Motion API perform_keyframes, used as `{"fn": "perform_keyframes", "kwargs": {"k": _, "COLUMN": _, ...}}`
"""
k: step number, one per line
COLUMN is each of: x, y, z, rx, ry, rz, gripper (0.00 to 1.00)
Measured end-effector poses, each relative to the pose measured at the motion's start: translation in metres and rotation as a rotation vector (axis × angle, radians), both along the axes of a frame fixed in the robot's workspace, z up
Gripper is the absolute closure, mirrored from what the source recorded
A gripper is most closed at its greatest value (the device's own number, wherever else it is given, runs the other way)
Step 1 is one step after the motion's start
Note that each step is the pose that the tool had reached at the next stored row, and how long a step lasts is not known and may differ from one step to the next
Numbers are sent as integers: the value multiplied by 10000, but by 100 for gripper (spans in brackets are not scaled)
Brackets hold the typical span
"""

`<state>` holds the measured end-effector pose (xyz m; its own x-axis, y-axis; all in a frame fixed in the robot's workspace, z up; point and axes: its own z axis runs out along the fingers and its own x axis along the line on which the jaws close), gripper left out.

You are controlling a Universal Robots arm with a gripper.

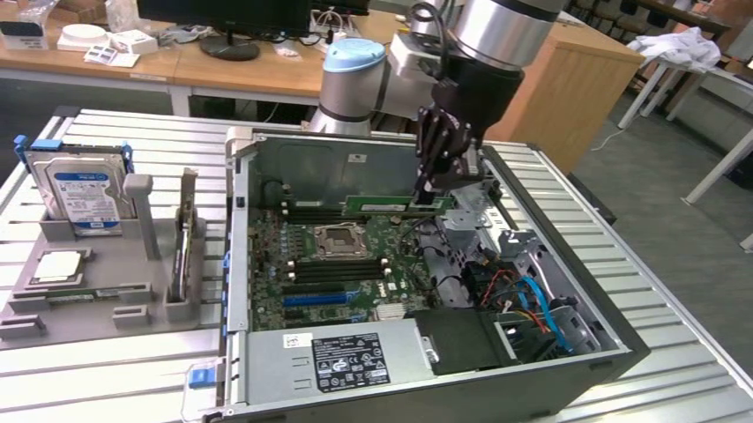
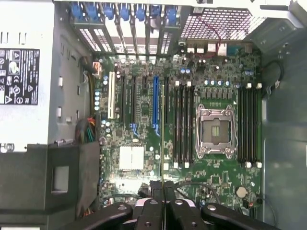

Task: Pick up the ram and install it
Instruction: 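Pick up the ram and move it above insertion slot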

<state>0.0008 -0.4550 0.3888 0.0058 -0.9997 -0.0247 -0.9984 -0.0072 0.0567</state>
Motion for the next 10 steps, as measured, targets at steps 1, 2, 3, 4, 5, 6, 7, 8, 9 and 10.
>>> {"fn": "perform_keyframes", "kwargs": {"k": 1, "x": -17, "y": 0, "z": 0, "rx": -1, "ry": 0, "rz": -1, "gripper": 88}}
{"fn": "perform_keyframes", "kwargs": {"k": 2, "x": -31, "y": 0, "z": -1, "rx": -1, "ry": 0, "rz": -1, "gripper": 88}}
{"fn": "perform_keyframes", "kwargs": {"k": 3, "x": -46, "y": 0, "z": -1, "rx": -1, "ry": 0, "rz": -1, "gripper": 88}}
{"fn": "perform_keyframes", "kwargs": {"k": 4, "x": -59, "y": 0, "z": -2, "rx": -1, "ry": 0, "rz": -1, "gripper": 88}}
{"fn": "perform_keyframes", "kwargs": {"k": 5, "x": -73, "y": 0, "z": -2, "rx": -1, "ry": 1, "rz": -1, "gripper": 88}}
{"fn": "perform_keyframes", "kwargs": {"k": 6, "x": -87, "y": 0, "z": -2, "rx": -2, "ry": 0, "rz": -1, "gripper": 88}}
{"fn": "perform_keyframes", "kwargs": {"k": 7, "x": -101, "y": 0, "z": -3, "rx": -1, "ry": 0, "rz": 0, "gripper": 88}}
{"fn": "perform_keyframes", "kwargs": {"k": 8, "x": -114, "y": 0, "z": -4, "rx": -1, "ry": 0, "rz": 0, "gripper": 88}}
{"fn": "perform_keyframes", "kwargs": {"k": 9, "x": -128, "y": 0, "z": -5, "rx": -1, "ry": 0, "rz": 0, "gripper": 88}}
{"fn": "perform_keyframes", "kwargs": {"k": 10, "x": -141, "y": 0, "z": -5, "rx": -1, "ry": 0, "rz": 0, "gripper": 88}}
